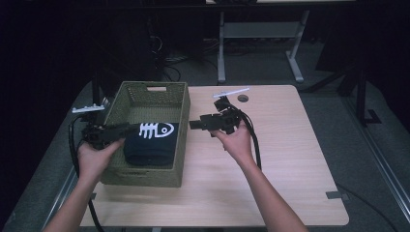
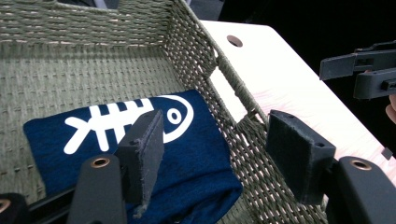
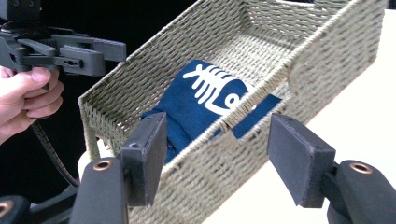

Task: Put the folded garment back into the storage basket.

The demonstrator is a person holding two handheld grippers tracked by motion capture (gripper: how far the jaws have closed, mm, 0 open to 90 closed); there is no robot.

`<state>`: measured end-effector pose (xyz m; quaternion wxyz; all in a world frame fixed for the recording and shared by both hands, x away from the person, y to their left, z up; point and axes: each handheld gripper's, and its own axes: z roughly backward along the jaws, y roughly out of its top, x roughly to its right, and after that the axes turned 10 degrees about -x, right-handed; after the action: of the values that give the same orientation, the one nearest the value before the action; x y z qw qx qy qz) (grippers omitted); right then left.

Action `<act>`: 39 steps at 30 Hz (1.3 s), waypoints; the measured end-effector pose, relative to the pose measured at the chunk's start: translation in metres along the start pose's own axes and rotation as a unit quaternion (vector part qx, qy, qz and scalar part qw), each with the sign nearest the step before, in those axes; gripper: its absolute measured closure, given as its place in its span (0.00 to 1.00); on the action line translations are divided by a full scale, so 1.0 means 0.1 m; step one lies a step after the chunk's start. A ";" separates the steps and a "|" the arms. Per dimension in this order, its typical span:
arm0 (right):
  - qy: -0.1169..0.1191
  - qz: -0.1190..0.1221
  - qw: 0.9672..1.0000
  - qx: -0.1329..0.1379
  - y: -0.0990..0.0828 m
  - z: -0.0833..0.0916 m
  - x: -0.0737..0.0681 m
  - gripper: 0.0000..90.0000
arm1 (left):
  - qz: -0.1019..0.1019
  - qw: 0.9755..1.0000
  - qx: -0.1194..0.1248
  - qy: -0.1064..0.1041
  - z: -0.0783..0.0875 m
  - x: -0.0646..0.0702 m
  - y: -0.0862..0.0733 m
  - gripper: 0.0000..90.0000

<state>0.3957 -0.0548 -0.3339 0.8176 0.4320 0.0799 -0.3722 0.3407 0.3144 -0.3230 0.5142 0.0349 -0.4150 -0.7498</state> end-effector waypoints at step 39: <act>-0.018 -0.037 0.998 0.046 -0.50 0.72 0.39 0.36 | -0.032 0.999 -0.015 -0.020 -0.49 0.58 0.10 0.28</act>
<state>0.3756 -0.1485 -0.3398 0.7839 0.4594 0.0641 -0.4128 0.3445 0.2377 -0.3271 0.4821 0.0260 -0.4127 -0.7724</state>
